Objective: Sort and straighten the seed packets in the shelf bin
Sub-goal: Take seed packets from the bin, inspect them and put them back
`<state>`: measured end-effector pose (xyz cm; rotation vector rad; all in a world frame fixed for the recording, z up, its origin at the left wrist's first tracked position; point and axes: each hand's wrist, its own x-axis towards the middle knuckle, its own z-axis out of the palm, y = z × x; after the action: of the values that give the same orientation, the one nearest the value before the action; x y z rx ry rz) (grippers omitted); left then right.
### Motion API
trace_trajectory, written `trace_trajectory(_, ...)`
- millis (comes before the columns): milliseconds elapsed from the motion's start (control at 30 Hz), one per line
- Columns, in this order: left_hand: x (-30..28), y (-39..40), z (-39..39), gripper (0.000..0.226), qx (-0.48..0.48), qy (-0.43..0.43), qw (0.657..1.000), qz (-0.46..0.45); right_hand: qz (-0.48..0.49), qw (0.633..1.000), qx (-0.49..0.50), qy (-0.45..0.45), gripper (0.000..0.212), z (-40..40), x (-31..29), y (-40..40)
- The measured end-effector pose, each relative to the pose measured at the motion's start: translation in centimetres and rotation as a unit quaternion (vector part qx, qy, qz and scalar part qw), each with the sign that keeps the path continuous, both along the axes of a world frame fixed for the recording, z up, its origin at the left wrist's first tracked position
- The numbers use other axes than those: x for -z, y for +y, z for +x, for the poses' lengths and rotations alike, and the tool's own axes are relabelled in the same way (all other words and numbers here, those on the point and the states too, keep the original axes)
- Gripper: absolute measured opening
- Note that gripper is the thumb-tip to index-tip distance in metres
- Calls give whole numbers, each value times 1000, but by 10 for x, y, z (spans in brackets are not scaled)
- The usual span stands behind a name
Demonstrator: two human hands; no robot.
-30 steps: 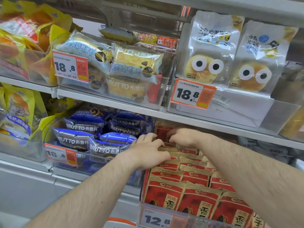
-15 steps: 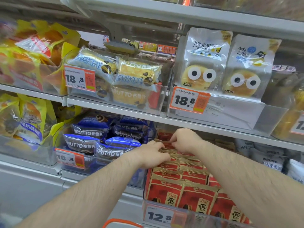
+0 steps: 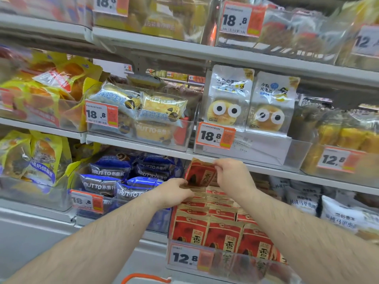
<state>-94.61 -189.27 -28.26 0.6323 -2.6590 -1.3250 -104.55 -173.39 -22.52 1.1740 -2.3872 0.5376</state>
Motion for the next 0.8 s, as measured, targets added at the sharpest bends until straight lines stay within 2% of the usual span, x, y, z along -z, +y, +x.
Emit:
trace_trajectory(67, -4, 1, 7, 43, -4, 6, 1000, -6, -24, 1000, 2, -1, 29, 5, -3, 3)
trace_trajectory(133, -6, 1, 13, 38, -11, 10, 1000, -9, -46, 999, 5, 0, 29, 8, -5, 6)
trace_trajectory(333, -4, -6, 26, 60, -58, -8, 998, -31, -109, 994, 9, 15, 24, 3, -8, 17)
trace_trajectory(400, -4, -6, 30, 61, -64, -2, 997, -40, -145, 989, 9, 21, 22, 0, -9, 23)
trace_trajectory(700, -31, 17, 31, 60, -83, 143, 984, -62, -287, 956, -28, 58, 15, 13, -16, 37)
trace_trajectory(800, -53, 27, 34, 42, -106, 201, 974, -27, -323, 943, -51, 67, 16, 26, -28, 38)
